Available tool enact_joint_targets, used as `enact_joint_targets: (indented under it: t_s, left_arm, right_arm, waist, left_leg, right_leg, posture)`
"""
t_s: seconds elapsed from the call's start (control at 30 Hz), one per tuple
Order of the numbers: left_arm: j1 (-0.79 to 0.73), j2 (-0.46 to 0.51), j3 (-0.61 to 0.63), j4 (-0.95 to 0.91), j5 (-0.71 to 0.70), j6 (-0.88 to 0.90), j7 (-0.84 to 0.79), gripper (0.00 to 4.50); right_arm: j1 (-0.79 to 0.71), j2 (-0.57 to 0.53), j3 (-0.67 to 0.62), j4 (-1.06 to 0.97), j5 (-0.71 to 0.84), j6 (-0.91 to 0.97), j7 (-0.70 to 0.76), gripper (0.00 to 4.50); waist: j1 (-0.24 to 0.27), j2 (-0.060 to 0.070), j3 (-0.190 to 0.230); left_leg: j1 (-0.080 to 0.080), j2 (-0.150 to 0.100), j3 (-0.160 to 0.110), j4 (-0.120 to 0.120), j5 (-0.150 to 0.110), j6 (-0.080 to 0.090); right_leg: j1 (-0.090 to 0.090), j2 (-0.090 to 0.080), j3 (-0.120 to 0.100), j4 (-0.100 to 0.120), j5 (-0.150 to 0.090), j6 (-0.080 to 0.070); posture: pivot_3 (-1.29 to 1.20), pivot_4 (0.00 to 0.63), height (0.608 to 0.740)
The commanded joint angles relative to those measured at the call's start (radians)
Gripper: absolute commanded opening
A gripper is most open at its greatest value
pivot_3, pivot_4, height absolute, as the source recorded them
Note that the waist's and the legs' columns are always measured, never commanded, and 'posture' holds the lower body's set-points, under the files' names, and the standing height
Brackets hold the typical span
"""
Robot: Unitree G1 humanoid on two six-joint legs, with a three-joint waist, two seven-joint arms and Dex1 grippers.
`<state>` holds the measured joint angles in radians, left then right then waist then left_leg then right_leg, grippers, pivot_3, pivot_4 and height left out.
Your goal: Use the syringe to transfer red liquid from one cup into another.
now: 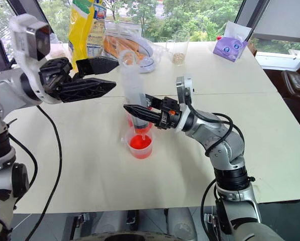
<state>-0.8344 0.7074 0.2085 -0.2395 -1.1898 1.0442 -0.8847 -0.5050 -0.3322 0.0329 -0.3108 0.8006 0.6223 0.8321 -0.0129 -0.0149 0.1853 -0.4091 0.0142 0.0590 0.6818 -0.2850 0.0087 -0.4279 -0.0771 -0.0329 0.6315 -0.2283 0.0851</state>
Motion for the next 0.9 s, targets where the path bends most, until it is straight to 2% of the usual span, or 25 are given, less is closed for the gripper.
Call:
enact_joint_targets:
  t_s: [0.03,0.4,0.5,0.73,0.9]
  left_arm:
    - [-0.033,-0.004,-0.008,0.002,-0.005,-0.011,-0.017,4.49]
    - [-0.072,-0.001,-0.034,0.047,0.003,-0.009,-0.090,4.49]
    - [-0.081,0.015,-0.036,0.064,0.011,-0.008,-0.130,3.59]
    - [-0.083,0.022,-0.066,0.091,0.057,-0.022,-0.196,0.06]
    - [-0.069,0.024,-0.105,0.088,0.116,-0.048,-0.237,0.02]
  right_arm:
    - [-0.005,0.002,-0.006,-0.035,0.011,-0.019,0.011,1.44]
    - [-0.009,-0.008,-0.002,-0.038,0.009,-0.010,0.018,1.44]
    - [-0.009,-0.008,0.004,-0.038,0.006,-0.010,0.020,1.44]
    - [-0.010,-0.010,0.012,-0.041,0.006,-0.006,0.028,1.44]
    - [-0.015,-0.010,0.011,-0.052,0.015,-0.002,0.023,1.44]
  waist:
    - [0.000,0.000,0.000]
    - [0.000,0.000,0.000]
    - [0.000,0.000,0.000]
    - [0.000,0.000,0.000]
    - [0.000,0.000,0.000]
  left_leg:
    - [0.000,0.000,0.000,0.000,0.000,0.000]
    - [0.000,0.000,0.000,0.000,0.000,0.000]
    - [0.000,0.000,0.000,0.000,0.000,0.000]
    - [0.000,0.000,0.000,0.000,0.000,0.000]
    - [0.000,0.000,0.000,0.000,0.000,0.000]
  right_leg:
    - [0.000,0.000,0.000,0.000,0.000,0.000]
    - [0.000,0.000,0.000,0.000,0.000,0.000]
    - [0.000,0.000,0.000,0.000,0.000,0.000]
    - [0.000,0.000,0.000,0.000,0.000,0.000]
    - [0.000,0.000,0.000,0.000,0.000,0.000]
  posture:
    - [0.00,0.150,0.740]
    - [0.00,0.150,0.740]
    - [0.00,0.150,0.740]
    - [0.00,0.150,0.740]
    - [0.00,0.150,0.740]
